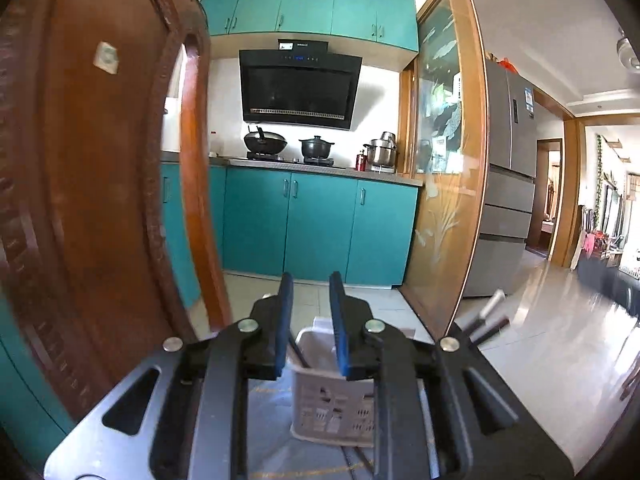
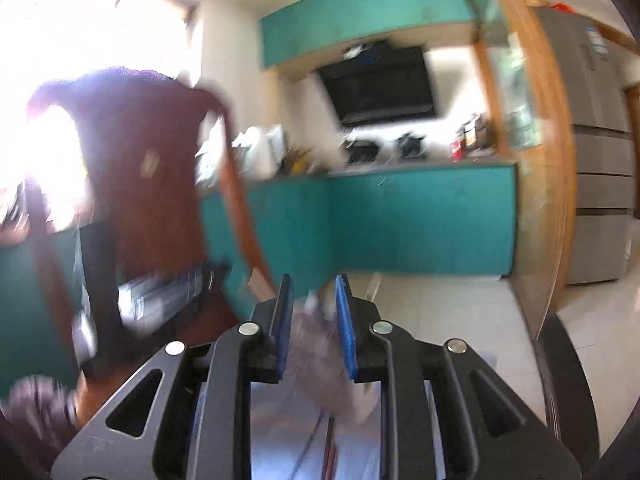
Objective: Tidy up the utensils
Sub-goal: 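Move both tools back down to the dark red and dark brown chopsticks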
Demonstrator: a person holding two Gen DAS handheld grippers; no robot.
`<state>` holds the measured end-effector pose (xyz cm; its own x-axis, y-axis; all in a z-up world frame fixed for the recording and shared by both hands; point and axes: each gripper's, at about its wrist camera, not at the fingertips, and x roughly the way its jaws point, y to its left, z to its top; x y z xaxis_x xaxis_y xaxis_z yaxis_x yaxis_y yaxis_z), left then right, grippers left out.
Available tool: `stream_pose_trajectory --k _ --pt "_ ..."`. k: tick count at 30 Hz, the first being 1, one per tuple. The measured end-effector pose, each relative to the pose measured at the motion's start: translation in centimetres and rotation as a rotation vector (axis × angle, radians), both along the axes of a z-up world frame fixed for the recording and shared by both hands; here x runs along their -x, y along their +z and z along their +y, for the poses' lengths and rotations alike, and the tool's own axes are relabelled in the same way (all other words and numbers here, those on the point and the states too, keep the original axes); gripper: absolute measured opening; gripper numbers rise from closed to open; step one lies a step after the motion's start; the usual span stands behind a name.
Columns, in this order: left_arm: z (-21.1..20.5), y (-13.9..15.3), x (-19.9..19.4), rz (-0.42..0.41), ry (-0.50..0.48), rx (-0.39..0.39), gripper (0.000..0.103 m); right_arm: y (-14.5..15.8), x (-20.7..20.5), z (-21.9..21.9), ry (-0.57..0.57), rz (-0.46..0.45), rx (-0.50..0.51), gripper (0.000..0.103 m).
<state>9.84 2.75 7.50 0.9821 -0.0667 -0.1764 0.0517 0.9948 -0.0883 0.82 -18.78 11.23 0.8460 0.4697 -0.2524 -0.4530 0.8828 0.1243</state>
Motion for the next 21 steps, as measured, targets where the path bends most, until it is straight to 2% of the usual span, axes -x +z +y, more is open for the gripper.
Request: stream_pose_trajectory --k 1,3,4,6,9,11,13,15,21 --pt "0.0 -0.2 0.0 0.016 -0.009 0.01 0.019 -1.5 -0.5 0.3 0.015 0.062 0.041 0.023" --pt "-0.2 -1.7 -0.1 0.095 -0.038 0.032 0.019 -6.0 -2.3 0.8 0.033 0.248 0.115 0.023" --pt "-0.4 -2.6 -0.5 0.137 -0.047 0.036 0.019 -9.1 -3.9 1.0 0.007 0.4 0.152 0.023" --pt "-1.0 -4.7 -1.7 0.247 -0.095 0.046 0.024 -13.9 -6.3 1.1 -0.05 0.644 0.228 0.023" --pt "-3.3 -9.6 -5.2 0.464 -0.17 0.041 0.025 -17.0 -7.8 0.2 -0.124 0.797 0.242 0.023" --pt "-4.2 -12.4 -6.8 0.579 -0.19 0.079 0.025 -17.4 -8.1 -0.6 -0.135 0.833 0.196 0.023" --pt "-4.9 -14.4 -7.7 0.645 -0.189 0.113 0.025 -17.1 -8.2 -1.1 -0.153 0.824 0.181 0.031" --pt "-5.7 -15.7 -8.5 0.688 -0.197 0.13 0.025 -16.8 -8.1 -1.2 -0.164 0.804 0.194 0.036" --pt "-7.0 -17.9 -9.8 0.739 -0.149 0.089 0.025 -16.9 -7.9 0.0 -0.146 0.778 0.241 0.037"
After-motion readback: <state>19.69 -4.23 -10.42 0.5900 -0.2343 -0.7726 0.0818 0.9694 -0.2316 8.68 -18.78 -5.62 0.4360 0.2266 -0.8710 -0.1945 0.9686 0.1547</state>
